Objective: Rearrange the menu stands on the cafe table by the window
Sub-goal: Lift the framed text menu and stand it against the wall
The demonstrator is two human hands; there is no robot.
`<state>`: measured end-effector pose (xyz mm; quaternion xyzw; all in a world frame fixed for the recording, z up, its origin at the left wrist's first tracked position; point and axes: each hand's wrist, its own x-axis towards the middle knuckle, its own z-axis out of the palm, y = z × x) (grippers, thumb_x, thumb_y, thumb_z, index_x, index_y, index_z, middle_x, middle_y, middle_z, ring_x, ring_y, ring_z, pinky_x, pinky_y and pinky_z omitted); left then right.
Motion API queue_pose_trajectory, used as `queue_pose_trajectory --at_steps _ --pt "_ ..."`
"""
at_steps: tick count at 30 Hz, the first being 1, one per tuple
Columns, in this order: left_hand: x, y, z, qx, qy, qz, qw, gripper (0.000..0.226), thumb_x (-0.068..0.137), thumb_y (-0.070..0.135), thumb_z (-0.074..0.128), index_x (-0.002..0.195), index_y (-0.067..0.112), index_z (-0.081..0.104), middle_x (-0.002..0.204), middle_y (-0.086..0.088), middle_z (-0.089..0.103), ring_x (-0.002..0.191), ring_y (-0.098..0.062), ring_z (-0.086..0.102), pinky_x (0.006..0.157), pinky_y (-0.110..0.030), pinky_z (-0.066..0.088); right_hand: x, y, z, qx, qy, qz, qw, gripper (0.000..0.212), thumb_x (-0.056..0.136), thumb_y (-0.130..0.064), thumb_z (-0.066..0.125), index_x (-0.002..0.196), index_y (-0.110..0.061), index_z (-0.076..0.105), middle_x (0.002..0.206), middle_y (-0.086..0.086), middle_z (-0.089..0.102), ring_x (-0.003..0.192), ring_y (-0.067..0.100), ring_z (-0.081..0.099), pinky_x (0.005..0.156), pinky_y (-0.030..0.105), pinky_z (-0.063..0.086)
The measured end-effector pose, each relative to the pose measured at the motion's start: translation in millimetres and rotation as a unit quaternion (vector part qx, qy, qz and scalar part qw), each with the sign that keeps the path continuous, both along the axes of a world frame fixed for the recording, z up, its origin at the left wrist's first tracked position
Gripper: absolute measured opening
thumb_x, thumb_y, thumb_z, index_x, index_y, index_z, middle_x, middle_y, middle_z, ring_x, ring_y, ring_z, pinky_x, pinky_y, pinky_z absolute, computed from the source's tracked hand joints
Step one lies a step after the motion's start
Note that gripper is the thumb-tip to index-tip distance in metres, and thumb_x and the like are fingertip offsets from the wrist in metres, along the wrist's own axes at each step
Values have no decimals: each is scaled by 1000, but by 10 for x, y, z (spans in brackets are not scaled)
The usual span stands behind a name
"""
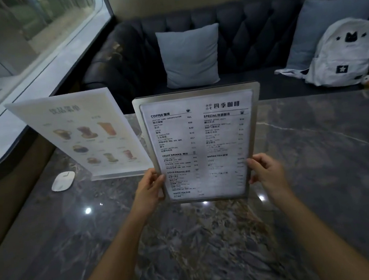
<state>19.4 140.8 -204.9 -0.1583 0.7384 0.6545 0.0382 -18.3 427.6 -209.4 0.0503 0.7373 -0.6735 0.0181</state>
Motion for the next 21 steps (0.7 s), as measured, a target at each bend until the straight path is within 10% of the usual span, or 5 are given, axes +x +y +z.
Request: queue_pose_trajectory --at_steps 21 --pt "873 8 251 79 35 80 993 16 92 9 48 79 9 57 82 -2 71 80 -16 69 63 -46 60 613 -285 412 -75 9 -48 996 12 84 -11 56 74 -11 62 74 6 62 60 9 54 54 24 45"
